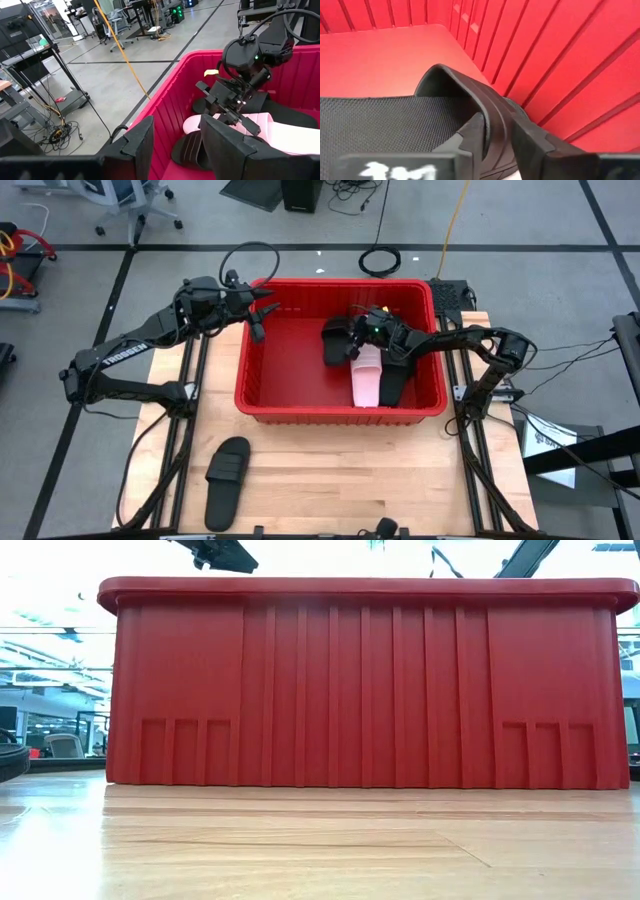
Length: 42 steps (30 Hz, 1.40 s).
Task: Pick and place slides into bin
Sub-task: Put the black slide into the red bin
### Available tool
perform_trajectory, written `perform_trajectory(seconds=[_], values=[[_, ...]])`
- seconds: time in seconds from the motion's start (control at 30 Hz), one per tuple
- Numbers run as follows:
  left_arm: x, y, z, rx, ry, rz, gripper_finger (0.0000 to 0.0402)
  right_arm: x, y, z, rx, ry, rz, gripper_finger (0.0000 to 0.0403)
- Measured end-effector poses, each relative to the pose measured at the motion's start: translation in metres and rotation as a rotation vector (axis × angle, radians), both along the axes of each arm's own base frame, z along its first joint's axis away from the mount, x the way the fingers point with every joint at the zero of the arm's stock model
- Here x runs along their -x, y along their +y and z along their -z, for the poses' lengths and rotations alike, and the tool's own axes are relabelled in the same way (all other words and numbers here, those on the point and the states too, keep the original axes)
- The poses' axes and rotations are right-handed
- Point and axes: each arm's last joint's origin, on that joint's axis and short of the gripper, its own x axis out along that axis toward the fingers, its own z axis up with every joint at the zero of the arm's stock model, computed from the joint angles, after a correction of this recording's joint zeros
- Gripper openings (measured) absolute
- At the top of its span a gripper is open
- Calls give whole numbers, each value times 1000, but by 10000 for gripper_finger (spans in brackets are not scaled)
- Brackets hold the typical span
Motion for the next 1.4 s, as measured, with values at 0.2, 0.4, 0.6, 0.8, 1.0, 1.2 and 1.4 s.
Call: perform_trajectory(seconds=[0.2, 0.4, 0.6, 0.8, 1.0, 1.2, 1.4], values=[[0, 0, 0, 0, -1, 0, 168, 0, 1, 1, -25, -9, -11, 141], [0, 0, 0, 1, -1, 0, 168, -2, 3, 0, -70, -49, -40, 202], [0, 0, 0, 1, 0, 0, 168, -3, 2, -3, -55, -83, -42, 240], [0, 0, 1, 7, 6, -1, 168, -4, 1, -6, -48, -122, -19, 243], [1, 0, 2, 17, 18, -2, 168, -3, 1, -4, -53, -97, -8, 227], [0, 0, 2, 12, 20, 0, 168, -6, 5, -4, -42, -93, -31, 216], [0, 0, 0, 3, 6, 2, 168, -11, 10, -9, -5, -134, -59, 217]])
